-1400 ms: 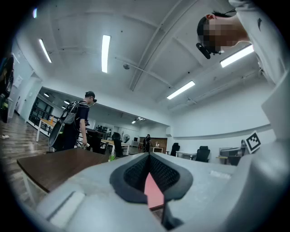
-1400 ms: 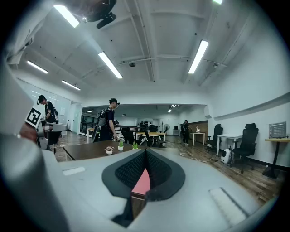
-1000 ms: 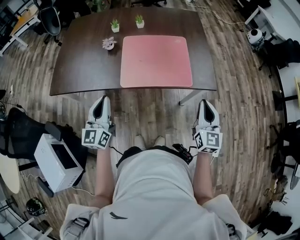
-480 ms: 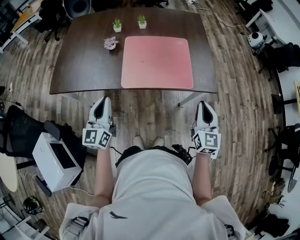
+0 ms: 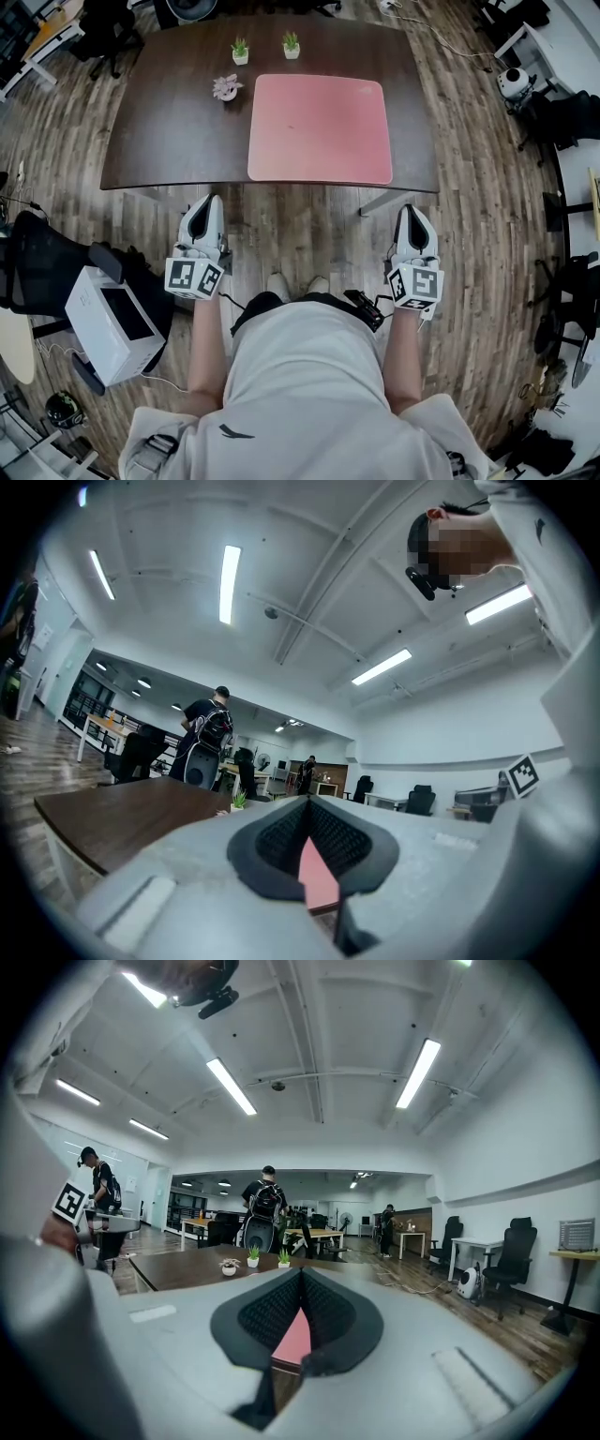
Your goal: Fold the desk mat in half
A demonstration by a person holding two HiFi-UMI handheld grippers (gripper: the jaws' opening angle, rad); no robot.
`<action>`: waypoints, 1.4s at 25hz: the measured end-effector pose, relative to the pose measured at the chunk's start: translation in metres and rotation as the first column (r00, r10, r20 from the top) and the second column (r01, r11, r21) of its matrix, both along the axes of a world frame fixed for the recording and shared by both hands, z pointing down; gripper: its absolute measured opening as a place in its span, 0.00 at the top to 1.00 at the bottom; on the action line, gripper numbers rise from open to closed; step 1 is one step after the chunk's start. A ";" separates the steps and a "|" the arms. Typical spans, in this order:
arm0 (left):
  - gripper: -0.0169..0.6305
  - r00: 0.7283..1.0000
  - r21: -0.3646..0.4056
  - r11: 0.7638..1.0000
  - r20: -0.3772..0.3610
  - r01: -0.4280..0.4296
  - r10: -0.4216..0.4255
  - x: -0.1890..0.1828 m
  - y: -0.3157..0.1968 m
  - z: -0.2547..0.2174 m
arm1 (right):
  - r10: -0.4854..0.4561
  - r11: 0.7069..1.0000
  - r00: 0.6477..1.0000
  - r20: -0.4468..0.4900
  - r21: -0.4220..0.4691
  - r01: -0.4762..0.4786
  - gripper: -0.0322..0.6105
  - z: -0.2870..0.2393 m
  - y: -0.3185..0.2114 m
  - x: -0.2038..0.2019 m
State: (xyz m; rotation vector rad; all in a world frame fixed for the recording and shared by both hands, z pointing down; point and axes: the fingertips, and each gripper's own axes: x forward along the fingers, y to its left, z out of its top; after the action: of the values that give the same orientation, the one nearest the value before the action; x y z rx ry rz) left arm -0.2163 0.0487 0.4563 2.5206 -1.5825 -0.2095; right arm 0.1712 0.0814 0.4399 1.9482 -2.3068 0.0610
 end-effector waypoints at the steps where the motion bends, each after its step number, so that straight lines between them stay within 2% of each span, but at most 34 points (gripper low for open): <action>1: 0.97 1.000 -0.001 1.000 0.001 -0.002 0.002 -0.001 -0.001 0.000 | 0.003 1.000 1.000 0.001 -0.002 -0.003 0.95 0.000 -0.001 -0.001; 8: 0.97 1.000 -0.021 0.999 -0.016 -0.026 0.026 -0.008 -0.009 -0.001 | 0.027 0.999 1.000 0.010 -0.021 -0.027 0.95 0.002 -0.003 -0.011; 19: 0.97 0.993 -0.009 0.995 -0.058 -0.099 0.099 -0.022 -0.026 -0.006 | 0.057 0.998 0.998 -0.006 -0.027 -0.057 0.95 -0.004 -0.004 -0.036; 26: 0.97 0.995 -0.017 0.998 -0.078 -0.059 0.057 -0.035 -0.045 0.001 | 0.054 0.998 0.999 0.005 -0.025 -0.053 0.95 -0.007 -0.025 -0.036; 35: 0.97 0.998 -0.021 0.999 -0.051 -0.025 0.024 -0.016 -0.086 0.006 | 0.032 0.999 0.999 0.030 -0.028 -0.031 0.95 0.002 -0.081 -0.007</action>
State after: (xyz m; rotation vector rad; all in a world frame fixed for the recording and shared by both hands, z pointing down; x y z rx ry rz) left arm -0.2323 -0.0372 0.4626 2.4969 -1.5255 -0.2500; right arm 0.1639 0.0002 0.4416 1.9844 -2.2813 0.1248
